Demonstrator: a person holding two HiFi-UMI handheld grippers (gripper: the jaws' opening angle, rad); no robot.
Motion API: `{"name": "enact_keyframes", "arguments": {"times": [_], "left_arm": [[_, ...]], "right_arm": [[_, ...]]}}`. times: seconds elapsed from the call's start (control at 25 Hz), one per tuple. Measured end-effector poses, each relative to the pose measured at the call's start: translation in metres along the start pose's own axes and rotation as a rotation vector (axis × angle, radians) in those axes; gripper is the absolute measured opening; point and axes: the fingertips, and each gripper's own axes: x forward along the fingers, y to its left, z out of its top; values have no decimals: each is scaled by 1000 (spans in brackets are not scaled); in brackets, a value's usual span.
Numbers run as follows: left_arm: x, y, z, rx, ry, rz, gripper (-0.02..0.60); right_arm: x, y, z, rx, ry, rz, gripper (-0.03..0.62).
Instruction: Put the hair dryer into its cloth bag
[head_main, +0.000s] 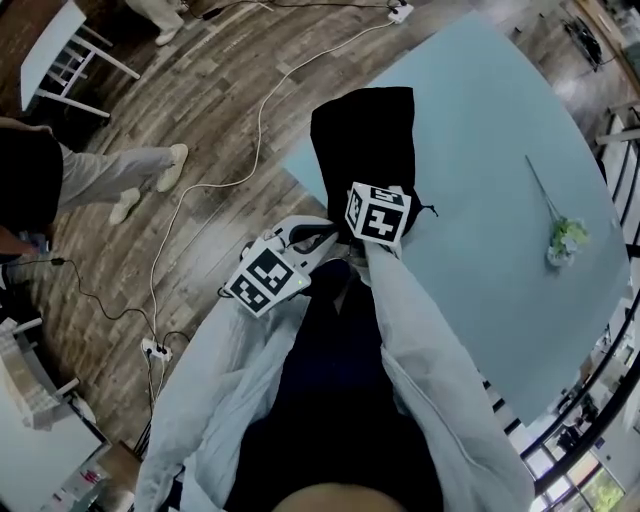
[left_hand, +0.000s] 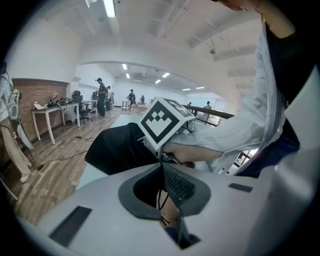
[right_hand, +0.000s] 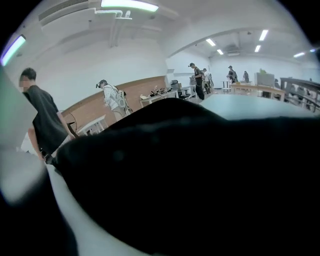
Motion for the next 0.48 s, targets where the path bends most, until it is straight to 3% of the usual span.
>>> {"name": "enact_keyframes", "arguments": {"times": [0.24,0.48], "left_arm": [[6,-18,3,48,-17,-61,26],[14,-32,7,54,-25,-73,26]], "right_arm": [[-27,-16,-2,37,-56,66,372],[-84,-43,-2,61,-107,51,371]]}}
